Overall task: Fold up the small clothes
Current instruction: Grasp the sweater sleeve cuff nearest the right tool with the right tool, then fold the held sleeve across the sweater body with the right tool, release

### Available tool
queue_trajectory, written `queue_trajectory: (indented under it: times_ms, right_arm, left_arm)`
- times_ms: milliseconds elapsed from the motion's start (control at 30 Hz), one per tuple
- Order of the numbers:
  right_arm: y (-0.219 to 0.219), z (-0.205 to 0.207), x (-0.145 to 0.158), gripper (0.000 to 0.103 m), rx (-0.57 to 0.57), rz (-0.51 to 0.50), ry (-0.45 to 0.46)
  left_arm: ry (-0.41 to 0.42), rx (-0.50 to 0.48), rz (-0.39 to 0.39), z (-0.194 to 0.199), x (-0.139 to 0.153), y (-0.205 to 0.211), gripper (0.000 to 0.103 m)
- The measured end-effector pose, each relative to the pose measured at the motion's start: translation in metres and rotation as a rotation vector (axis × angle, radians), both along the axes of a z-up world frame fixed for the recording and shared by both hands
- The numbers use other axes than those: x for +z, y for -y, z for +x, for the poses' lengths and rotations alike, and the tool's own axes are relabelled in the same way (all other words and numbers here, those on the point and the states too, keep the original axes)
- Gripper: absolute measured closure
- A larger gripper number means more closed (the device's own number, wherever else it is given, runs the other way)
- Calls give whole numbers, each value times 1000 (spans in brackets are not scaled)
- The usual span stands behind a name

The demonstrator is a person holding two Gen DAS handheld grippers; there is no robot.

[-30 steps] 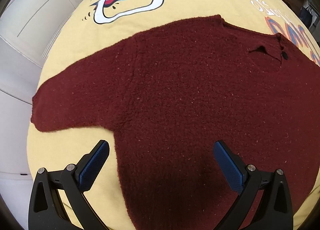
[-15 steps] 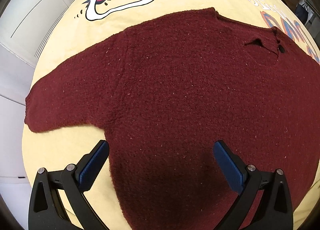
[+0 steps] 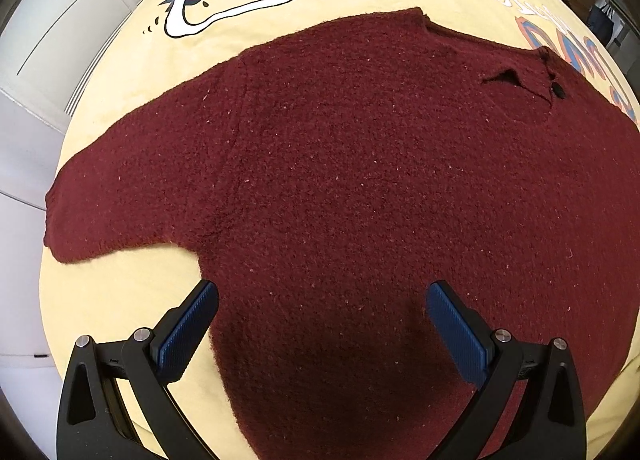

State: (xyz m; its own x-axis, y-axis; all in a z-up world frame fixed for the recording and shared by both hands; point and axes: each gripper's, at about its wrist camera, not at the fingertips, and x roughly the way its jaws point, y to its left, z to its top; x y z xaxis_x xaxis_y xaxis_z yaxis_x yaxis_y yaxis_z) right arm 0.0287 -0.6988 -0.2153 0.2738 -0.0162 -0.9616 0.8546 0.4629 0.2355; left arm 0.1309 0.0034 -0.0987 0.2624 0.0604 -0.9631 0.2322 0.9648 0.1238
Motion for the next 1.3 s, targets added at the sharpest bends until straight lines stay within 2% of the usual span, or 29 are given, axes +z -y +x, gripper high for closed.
queue_trajectory:
  times_ms: [33, 67, 100, 167, 300, 467, 633, 867, 1067, 1300]
  right_arm:
    - [2, -3, 5, 41, -7, -2, 13]
    - [4, -6, 9, 68, -15, 4, 39]
    - [6, -9, 13, 88, -24, 19, 72]
    - [9, -15, 21, 89, -33, 39, 121]
    - [-3, -12, 44, 90, 48, -47, 126]
    - [-30, -3, 88, 91, 149, -140, 206]
    - [-76, 19, 144, 91, 267, -212, 297]
    - [-162, 52, 196, 91, 423, -262, 411]
    - [-241, 93, 220, 91, 563, -261, 462]
    - [-328, 134, 223, 91, 700, -192, 499]
  left_arm:
    - [-1, 0, -2, -1, 1, 0, 1]
    - [-1, 1, -7, 0, 1, -1, 1]
    - [0, 3, -13, 0, 2, -1, 1]
    - [2, 7, -22, 0, 5, -3, 1]
    - [2, 17, -40, 2, 8, -8, 2]
    - [35, 28, -45, 3, 18, -15, 2]
    - [61, 36, -73, 6, 27, -24, 2]
    - [75, 40, -122, 9, 34, -36, 2]
    - [74, 53, -154, 15, 41, -50, 2]
    - [69, 59, -173, 22, 43, -62, 2]
